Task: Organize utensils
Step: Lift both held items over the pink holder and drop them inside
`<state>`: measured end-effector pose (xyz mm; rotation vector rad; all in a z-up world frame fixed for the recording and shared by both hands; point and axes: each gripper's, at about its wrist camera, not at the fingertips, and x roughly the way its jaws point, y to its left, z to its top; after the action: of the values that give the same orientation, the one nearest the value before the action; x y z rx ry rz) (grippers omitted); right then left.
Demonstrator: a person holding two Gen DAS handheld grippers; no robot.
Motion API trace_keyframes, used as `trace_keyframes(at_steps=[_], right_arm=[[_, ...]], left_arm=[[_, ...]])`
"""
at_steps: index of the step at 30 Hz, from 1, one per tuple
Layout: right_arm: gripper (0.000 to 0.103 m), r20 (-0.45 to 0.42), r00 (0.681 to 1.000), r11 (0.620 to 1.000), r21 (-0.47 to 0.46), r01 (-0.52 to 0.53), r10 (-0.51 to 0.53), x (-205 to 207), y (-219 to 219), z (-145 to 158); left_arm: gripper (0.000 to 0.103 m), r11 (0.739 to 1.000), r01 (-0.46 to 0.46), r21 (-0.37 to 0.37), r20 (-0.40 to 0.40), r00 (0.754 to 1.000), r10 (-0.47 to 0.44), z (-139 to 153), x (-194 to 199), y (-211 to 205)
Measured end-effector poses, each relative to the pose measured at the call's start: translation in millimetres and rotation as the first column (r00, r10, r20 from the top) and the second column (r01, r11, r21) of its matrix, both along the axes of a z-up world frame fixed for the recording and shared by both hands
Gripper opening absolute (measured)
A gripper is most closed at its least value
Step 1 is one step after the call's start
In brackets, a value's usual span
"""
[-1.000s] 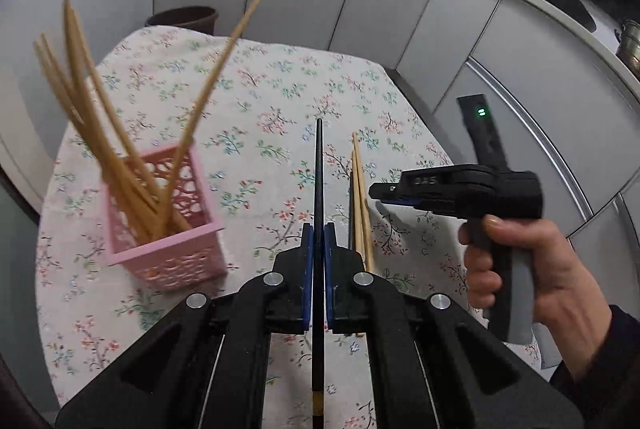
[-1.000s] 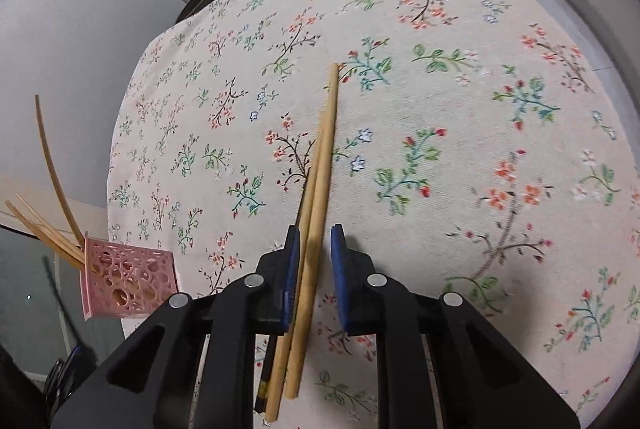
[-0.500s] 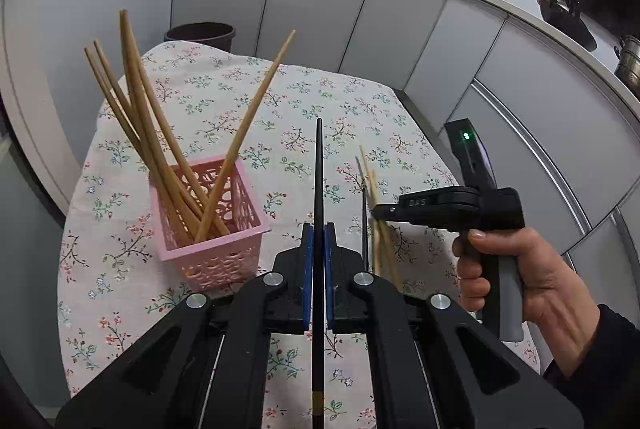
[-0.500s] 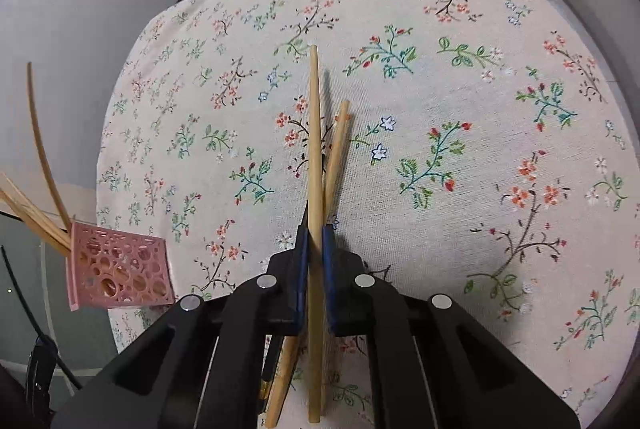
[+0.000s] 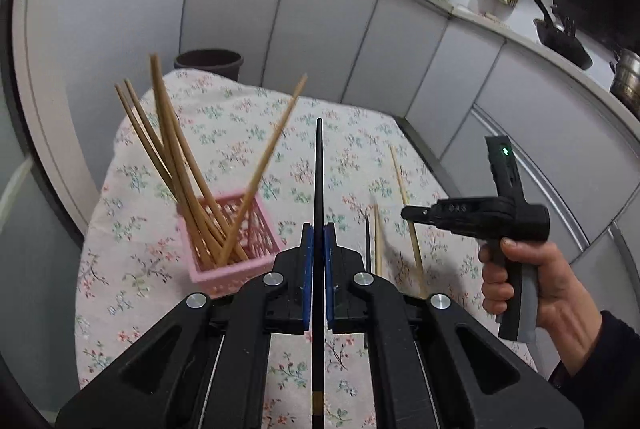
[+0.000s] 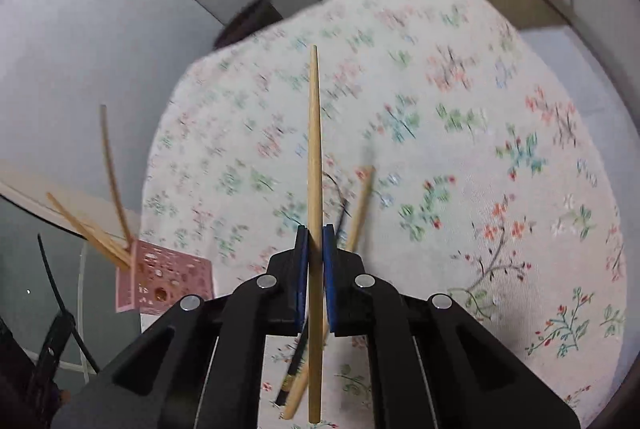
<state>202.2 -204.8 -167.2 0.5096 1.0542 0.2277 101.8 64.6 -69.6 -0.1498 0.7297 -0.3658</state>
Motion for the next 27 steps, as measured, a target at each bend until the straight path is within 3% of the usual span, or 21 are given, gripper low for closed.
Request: trace_keyframes(at_steps=[3,10,17,19,21,27], right_arm=[[0.007,0.079,0.997,0.999,-0.039,-0.004,0.008,-2,12,19],[0.007,0.241,0.97,1.0,0.011,-0.019,0.016,-10,34,63],[0.007,0.392,0.918,0.997,0.016,-0.076,0.063,-23,69,98],[0.007,0.416,0.905,0.996,-0.006,-0.09,0.084,-25,78,102],[0.007,0.421,0.901,0.995,-0.03,-0.099,0.103,-27,83,101],[0.008,0.418,0.901,0.993,-0.041,-0.112,0.119,-25,84,93]], left_arm=[[0.004,0.999,-0.038,-0.034,0.049,0.998,0.04,10,4,14],[0.004,0.984,-0.118,-0.132,0.153,0.979,0.138,22,22,41],[0.004,0.98,-0.128,-0.152,0.32,0.932,0.171,24,39,33],[0.004,0.983,-0.13,-0.13,0.359,0.918,0.169,17,44,28],[0.004,0.989,-0.136,-0.056,0.398,0.905,0.147,5,50,19],[0.004,0.99,-0.11,0.087,0.397,0.916,0.067,-29,55,-2]])
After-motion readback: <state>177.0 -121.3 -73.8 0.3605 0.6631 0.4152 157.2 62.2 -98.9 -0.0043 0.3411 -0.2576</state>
